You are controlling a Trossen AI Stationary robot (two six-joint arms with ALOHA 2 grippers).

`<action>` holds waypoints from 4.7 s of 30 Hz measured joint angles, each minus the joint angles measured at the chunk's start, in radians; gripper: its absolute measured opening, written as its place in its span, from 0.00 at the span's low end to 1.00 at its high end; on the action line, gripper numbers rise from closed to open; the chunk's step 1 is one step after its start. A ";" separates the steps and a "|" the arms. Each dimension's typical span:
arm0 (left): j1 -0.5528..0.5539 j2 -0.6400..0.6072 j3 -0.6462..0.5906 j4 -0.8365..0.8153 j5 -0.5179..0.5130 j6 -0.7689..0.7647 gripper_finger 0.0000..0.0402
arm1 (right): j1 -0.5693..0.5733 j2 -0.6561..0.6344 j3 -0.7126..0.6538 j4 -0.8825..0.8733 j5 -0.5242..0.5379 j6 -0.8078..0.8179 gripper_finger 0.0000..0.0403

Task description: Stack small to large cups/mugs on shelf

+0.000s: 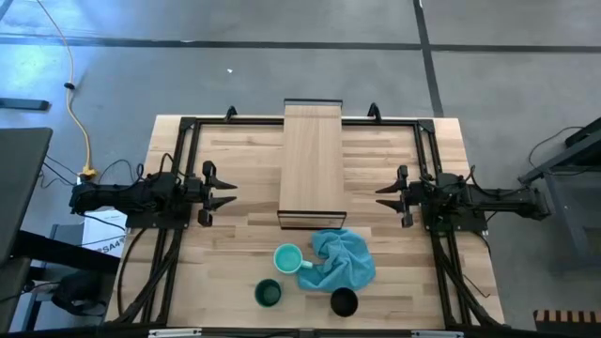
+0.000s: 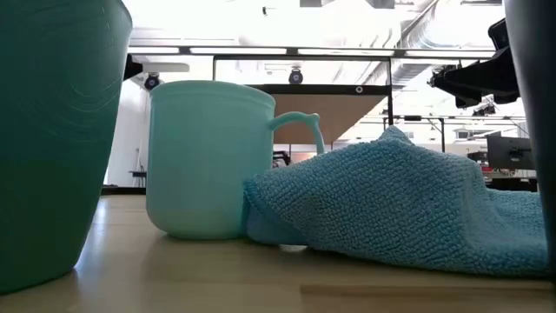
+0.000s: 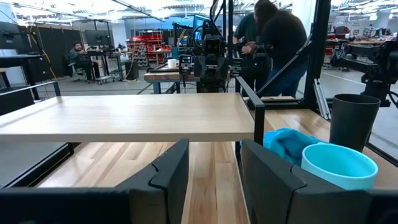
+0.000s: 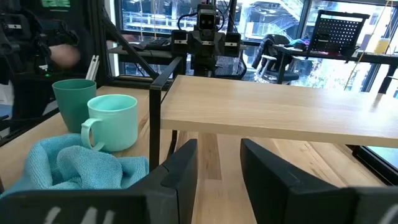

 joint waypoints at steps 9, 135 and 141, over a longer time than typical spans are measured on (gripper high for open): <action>0.000 0.000 0.000 0.000 0.000 0.000 0.34 | 0.000 0.000 0.000 0.000 0.000 0.000 0.28; 0.000 0.000 0.000 0.116 -0.018 -0.766 0.34 | -0.002 0.000 0.013 0.262 0.006 1.022 0.28; 0.000 0.000 0.000 0.110 0.003 -0.785 0.34 | 0.022 0.043 0.108 0.257 -0.027 1.019 0.28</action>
